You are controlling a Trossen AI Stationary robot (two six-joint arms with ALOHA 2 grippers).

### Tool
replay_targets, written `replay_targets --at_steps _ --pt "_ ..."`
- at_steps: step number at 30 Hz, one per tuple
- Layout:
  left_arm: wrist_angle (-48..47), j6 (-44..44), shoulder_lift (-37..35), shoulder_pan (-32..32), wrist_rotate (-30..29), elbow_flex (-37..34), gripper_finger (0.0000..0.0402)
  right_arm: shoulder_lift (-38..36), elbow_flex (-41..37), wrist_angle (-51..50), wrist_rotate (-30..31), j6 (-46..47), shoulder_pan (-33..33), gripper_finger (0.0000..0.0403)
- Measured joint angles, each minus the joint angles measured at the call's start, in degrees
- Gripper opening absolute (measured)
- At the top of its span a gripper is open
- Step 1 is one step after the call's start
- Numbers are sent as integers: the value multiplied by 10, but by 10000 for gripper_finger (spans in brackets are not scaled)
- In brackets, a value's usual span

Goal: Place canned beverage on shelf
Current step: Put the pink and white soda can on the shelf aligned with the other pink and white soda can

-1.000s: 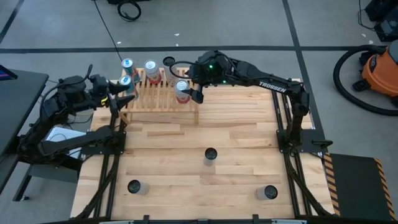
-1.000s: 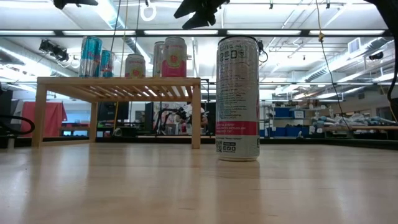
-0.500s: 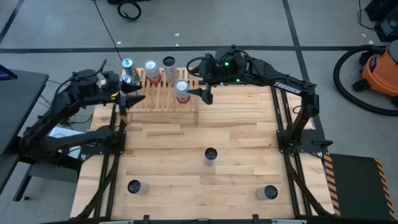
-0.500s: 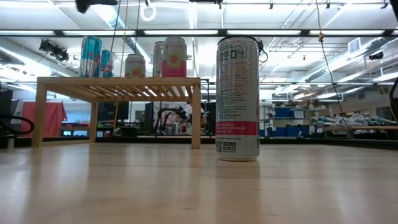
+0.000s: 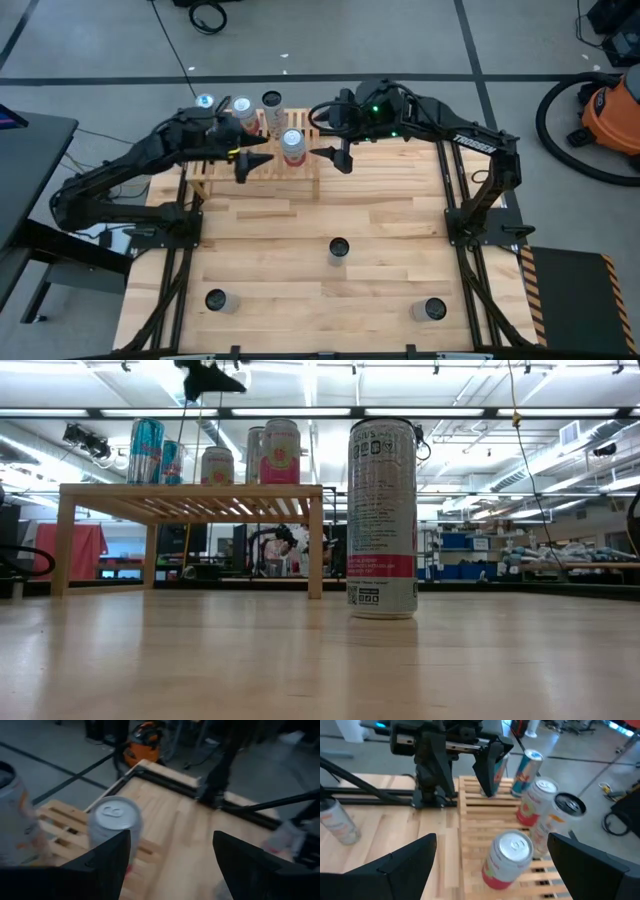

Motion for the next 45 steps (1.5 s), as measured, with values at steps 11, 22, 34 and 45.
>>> replay_targets --at_steps 11,22,34,45 --pt "64 38 42 -1 -56 1 284 0 0 -23 1 10 2 391" --pt "99 60 92 -1 -89 0 284 1 0 -18 1 16 2 391" --pt "121 75 139 -5 -93 0 284 1 0 -18 0 17 2 391" --pt "127 83 154 -9 -108 1 284 1 0 -20 0 16 2 391"
